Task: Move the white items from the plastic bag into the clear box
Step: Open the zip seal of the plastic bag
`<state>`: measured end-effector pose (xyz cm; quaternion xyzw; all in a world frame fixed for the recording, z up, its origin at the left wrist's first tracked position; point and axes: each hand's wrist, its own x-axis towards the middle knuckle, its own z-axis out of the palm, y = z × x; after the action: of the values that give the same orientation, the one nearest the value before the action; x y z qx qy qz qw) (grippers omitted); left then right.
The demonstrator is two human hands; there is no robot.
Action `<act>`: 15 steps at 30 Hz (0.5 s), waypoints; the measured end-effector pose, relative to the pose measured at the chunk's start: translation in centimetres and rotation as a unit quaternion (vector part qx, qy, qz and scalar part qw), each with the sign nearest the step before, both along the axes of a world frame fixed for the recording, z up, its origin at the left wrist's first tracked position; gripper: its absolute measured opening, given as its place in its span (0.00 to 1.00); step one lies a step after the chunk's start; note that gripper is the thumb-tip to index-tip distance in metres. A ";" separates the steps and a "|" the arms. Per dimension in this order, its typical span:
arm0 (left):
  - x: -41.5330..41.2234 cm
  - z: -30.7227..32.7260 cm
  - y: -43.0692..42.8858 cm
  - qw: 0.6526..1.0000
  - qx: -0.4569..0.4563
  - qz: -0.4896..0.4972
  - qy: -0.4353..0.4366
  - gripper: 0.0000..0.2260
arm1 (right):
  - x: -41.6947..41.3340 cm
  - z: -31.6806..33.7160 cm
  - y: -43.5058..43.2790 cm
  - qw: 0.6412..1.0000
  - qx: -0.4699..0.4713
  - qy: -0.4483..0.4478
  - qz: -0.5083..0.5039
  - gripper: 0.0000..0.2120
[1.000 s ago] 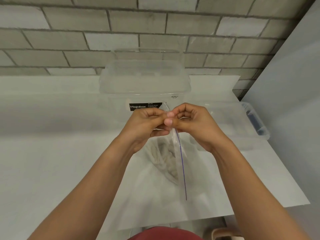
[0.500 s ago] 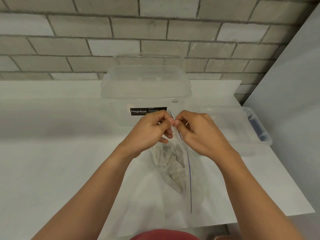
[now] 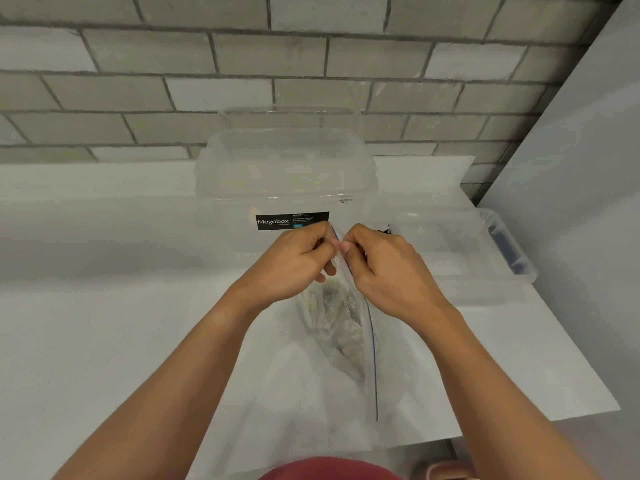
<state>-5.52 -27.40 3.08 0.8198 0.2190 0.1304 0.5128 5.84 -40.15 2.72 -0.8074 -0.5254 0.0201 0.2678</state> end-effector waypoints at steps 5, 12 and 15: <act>-0.1 0.0 0.3 1.000 0.007 -0.015 0.013 0.09 | 0.5 0.2 -0.1 0.999 -0.004 0.038 0.014 0.08; 0.2 0.6 0.7 0.998 0.047 -0.008 0.031 0.10 | -0.8 0.3 0.8 0.993 -0.024 -0.105 -0.047 0.09; -0.3 0.6 1.0 0.997 0.062 -0.009 0.047 0.08 | 0.0 0.2 0.7 0.988 -0.026 -0.121 -0.093 0.06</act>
<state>-5.83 -26.39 3.69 0.8570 0.2267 0.1005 0.4517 5.83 -39.46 2.95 -0.8558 -0.4761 -0.0893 0.1817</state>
